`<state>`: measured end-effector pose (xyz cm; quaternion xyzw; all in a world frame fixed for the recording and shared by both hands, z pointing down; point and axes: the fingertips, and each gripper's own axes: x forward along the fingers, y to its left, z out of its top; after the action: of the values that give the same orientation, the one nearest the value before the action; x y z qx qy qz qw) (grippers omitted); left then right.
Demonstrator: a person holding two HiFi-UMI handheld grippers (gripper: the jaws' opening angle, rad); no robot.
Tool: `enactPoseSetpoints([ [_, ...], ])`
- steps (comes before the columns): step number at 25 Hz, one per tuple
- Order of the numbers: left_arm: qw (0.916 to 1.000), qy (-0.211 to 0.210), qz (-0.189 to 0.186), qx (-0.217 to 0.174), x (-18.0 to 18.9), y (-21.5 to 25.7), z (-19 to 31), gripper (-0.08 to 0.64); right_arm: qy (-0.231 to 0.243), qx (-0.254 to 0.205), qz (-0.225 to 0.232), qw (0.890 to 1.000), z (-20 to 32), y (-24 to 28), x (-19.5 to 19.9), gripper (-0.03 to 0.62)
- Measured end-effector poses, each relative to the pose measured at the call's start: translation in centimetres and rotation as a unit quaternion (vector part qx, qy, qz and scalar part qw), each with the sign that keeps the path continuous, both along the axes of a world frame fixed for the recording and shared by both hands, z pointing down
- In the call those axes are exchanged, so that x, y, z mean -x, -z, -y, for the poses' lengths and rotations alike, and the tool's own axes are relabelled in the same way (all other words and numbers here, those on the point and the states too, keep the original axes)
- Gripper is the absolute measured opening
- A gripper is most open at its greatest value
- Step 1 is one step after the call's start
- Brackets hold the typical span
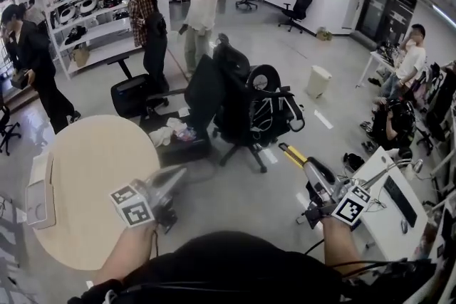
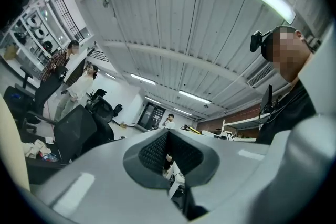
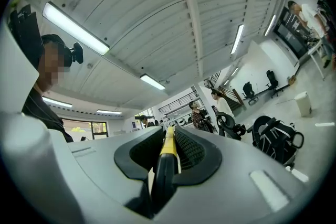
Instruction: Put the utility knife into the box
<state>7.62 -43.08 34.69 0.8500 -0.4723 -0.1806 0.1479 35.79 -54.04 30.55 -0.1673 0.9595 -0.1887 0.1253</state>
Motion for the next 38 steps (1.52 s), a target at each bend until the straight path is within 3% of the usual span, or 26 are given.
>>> enactPoseSetpoints([
  [9,0.9997,0.016,0.01,0.014,-4.4,0.3,6.7,-0.002,0.024,0.01,0.008,1.0,8.2,0.0,-2.9,0.089],
  [15,0.9995,0.017,0.013,0.021,-3.4,-0.4,10.1,-0.002,0.027,0.021,0.007,0.999,12.0,-0.9,-1.7,0.089],
  [20,0.9998,0.013,0.007,0.012,0.6,-0.7,13.4,-0.002,0.021,0.016,0.003,1.0,15.0,-0.8,2.3,0.089],
  [27,0.9999,-0.002,0.011,-0.01,9.3,0.8,19.0,-0.002,0.016,-0.007,-0.007,1.0,18.9,1.3,11.1,0.089],
  [31,0.9999,-0.005,0.001,-0.014,14.1,0.5,21.1,-0.002,0.019,0.002,-0.008,1.0,21.2,1.1,16.7,0.089],
  [38,0.9995,0.026,-0.02,-0.006,21.8,-1.6,22.5,-0.002,0.05,0.004,-0.029,0.998,23.9,0.6,25.7,0.089],
])
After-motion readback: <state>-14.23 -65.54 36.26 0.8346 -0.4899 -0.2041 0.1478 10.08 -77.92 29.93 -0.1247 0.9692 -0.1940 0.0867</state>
